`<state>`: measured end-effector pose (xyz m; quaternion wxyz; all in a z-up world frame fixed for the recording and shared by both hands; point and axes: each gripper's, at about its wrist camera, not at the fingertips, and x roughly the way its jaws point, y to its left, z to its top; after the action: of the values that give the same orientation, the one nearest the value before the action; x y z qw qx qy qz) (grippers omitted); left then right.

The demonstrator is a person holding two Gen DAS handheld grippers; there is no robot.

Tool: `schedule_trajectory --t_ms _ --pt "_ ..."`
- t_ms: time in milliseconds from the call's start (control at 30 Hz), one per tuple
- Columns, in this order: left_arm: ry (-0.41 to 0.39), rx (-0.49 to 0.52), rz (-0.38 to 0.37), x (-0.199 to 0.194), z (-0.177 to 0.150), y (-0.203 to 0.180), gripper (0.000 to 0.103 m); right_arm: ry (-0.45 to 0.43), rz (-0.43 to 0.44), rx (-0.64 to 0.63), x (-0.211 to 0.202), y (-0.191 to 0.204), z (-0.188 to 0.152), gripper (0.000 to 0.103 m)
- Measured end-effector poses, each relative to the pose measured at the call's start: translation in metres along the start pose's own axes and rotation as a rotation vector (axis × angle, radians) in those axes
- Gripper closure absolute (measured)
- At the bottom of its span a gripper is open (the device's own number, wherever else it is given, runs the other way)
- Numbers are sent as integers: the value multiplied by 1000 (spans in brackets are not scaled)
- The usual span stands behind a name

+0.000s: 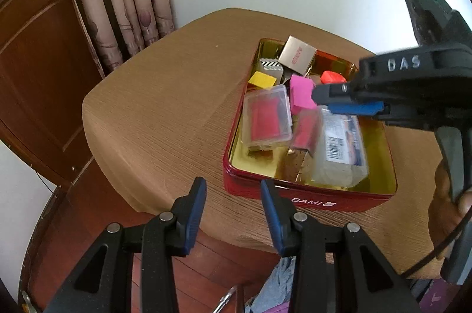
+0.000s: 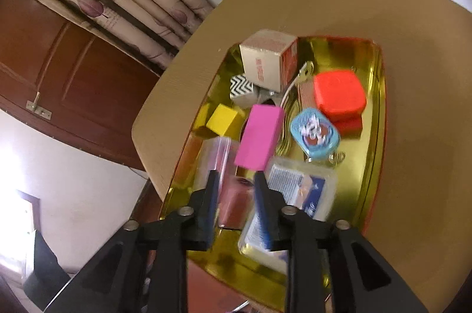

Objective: Organize rigid objects

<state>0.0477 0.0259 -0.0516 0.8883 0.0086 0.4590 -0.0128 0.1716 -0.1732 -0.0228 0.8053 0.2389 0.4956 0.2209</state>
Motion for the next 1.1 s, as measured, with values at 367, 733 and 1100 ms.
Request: schedule_trajectory --t_ms 367,733,1100 --pt "-39 -53 -57 -7 1 6 64 -394 -271 -329 -73 36 -51 25" --pt "-247 -63 -39 -55 -7 -7 64 -731 -588 -406 -129 59 -121 1" --pt "-363 18 -42 -106 -6 -24 64 -857 -586 -313 -188 57 -152 1"
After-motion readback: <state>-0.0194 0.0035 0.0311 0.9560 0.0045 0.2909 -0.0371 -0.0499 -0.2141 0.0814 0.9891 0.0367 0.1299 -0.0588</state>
